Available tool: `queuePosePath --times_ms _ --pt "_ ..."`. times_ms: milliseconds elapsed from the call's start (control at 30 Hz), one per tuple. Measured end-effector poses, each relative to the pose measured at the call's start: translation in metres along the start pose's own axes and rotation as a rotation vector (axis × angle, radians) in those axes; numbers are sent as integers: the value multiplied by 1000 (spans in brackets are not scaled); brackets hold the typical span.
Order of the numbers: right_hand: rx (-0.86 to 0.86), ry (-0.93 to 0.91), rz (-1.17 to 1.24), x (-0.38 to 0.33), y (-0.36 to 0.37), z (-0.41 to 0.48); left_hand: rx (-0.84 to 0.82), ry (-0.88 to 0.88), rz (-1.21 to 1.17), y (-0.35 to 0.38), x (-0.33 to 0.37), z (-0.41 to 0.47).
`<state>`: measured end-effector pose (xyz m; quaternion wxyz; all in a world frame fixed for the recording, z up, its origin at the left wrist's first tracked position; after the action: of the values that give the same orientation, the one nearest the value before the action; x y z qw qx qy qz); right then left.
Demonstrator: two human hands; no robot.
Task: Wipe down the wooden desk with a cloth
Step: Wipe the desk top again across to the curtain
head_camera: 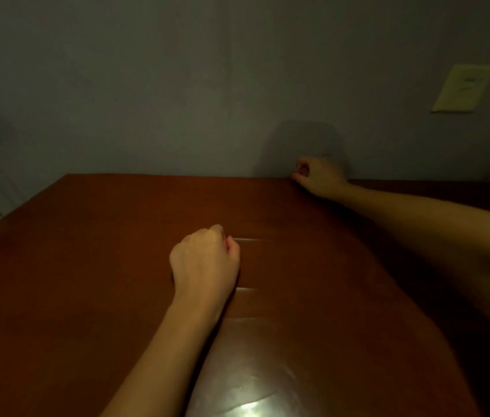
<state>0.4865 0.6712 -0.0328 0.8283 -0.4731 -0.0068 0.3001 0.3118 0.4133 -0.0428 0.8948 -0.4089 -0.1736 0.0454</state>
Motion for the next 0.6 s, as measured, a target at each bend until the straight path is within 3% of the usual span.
queuePosePath --times_ms 167,267,367,433,600 --pt "24 -86 -32 -76 20 -4 0 -4 11 -1 0 0" --pt "-30 -294 111 -111 1 -51 -11 -17 19 -4 1 0" --pt "-114 -424 293 -102 -41 -105 10 -12 13 -5 1 -1" --pt "-136 -367 313 -68 -60 -113 15 -10 6 -5 1 -2" --pt "-67 -74 33 12 -41 -45 19 -8 4 -4 2 -2"
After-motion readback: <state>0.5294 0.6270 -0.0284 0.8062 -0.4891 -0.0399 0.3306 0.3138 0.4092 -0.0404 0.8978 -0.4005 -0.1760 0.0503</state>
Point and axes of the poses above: each hand's wrist, its own z-axis towards the middle knuckle, its own y-axis out of the palm, x = y × z, the point moved 2 cm from there along z, towards the middle knuckle, and after that the axes turned 14 degrees about x, right-handed, at the moved point
